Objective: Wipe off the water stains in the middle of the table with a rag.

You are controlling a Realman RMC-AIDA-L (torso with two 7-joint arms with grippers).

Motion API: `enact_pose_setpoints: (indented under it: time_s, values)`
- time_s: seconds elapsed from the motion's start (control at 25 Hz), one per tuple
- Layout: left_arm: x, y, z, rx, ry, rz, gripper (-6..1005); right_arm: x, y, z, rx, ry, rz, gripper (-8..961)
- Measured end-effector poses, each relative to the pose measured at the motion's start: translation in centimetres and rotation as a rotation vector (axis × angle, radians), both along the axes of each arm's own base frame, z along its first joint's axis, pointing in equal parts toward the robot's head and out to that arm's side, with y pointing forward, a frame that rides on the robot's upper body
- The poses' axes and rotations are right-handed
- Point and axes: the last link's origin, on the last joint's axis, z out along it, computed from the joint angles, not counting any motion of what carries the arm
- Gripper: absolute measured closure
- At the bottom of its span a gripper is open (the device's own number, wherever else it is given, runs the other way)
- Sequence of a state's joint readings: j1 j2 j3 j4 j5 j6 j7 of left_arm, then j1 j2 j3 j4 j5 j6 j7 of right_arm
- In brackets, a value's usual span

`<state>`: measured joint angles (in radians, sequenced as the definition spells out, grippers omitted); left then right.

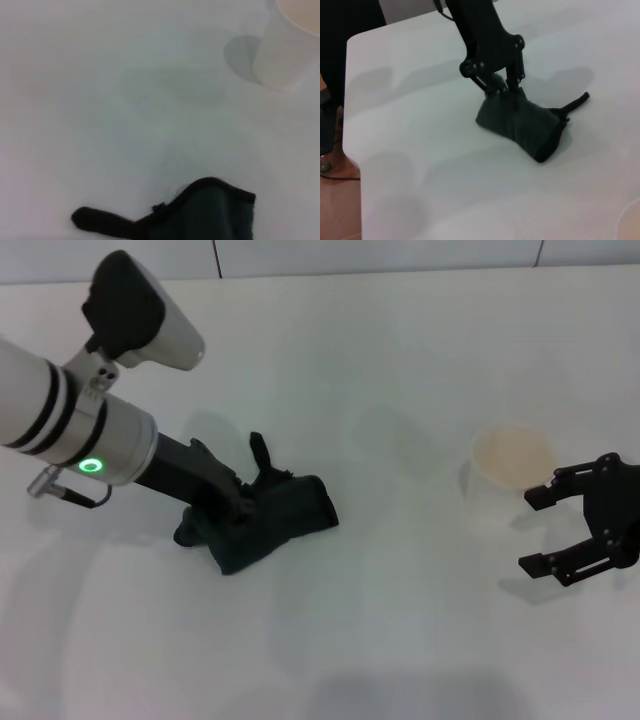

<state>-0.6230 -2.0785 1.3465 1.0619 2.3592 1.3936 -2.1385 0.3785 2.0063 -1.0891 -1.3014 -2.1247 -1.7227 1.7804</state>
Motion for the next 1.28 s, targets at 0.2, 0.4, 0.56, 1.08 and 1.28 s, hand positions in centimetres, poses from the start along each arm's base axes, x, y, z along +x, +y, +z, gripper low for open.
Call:
enact_pose_setpoints:
  time_s: [0.2, 0.4, 0.56, 1.08, 1.28]
  values:
    - [-0.6, -0.5, 1.1, 0.024, -0.063, -0.007, 773, -0.2, 0.3, 0.0, 0.013, 0.002, 0.006, 109]
    - [-1.2, -1.5, 2.7, 0.023, -0.154, -0.03, 616, -0.2, 0.5, 0.0, 0.025, 0.006, 0.006, 109]
    - [-1.9, -2.2, 3.8, 0.018, -0.211, -0.054, 466, -0.3, 0.6, 0.3, 0.038, 0.008, 0.006, 109]
    - [-6.2, -6.8, 7.6, 0.07, -0.416, -0.271, 340, -0.8, 1.3, 0.6, 0.087, 0.039, 0.029, 109]
    - [-7.7, -8.5, 8.1, 0.067, -0.459, -0.298, 340, -1.1, 1.4, 0.4, 0.092, 0.062, 0.049, 109]
